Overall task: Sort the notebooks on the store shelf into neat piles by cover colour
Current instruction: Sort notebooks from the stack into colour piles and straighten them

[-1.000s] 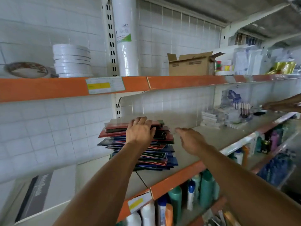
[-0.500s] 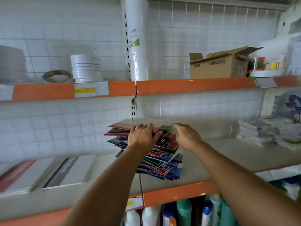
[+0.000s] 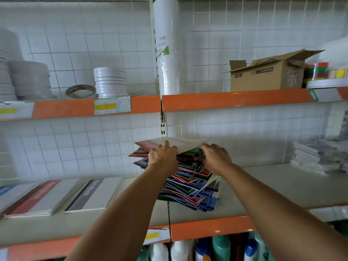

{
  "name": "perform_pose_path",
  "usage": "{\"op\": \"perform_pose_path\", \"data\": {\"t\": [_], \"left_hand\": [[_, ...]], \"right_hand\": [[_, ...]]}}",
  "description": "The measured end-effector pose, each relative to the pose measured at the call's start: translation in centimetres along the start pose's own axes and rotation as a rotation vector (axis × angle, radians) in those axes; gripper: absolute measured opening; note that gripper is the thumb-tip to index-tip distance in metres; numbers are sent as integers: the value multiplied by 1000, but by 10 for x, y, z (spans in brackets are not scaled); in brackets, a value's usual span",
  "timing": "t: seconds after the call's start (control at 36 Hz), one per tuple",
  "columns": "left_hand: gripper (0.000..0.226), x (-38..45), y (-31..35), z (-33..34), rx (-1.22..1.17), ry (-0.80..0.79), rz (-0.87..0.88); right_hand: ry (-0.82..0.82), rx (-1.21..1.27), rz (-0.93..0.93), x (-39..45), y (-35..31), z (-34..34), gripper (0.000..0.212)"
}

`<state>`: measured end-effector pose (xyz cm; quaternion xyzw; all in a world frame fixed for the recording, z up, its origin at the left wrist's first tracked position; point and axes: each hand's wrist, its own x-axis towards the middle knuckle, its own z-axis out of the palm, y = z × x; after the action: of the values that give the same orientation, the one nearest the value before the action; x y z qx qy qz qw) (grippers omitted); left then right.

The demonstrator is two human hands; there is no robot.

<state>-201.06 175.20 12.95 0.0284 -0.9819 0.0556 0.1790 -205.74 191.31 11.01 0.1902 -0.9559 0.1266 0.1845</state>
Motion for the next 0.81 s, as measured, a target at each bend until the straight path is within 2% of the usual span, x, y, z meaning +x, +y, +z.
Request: {"op": "perform_pose_path", "data": {"t": [0.19, 0.39, 0.58, 0.67, 0.72, 0.81], "left_hand": [[38, -5, -2, 2, 13, 109, -51], [53, -11, -11, 5, 21, 149, -36], [42, -22, -23, 0, 56, 165, -19], [40, -29, -29, -3, 51, 170, -29], [39, -33, -34, -5, 44, 174, -37], [36, -42, -40, -8, 26, 184, -58]], "right_hand": [[160, -160, -105, -8, -5, -1, 49], [191, -299, -192, -12, -5, -6, 66], [199, -196, -230, -16, -9, -9, 37], [118, -113, -228, -21, -16, -16, 26], [50, -95, -224, -25, -18, -19, 29], [-2, -110, -251, -26, -19, -20, 56]]}}
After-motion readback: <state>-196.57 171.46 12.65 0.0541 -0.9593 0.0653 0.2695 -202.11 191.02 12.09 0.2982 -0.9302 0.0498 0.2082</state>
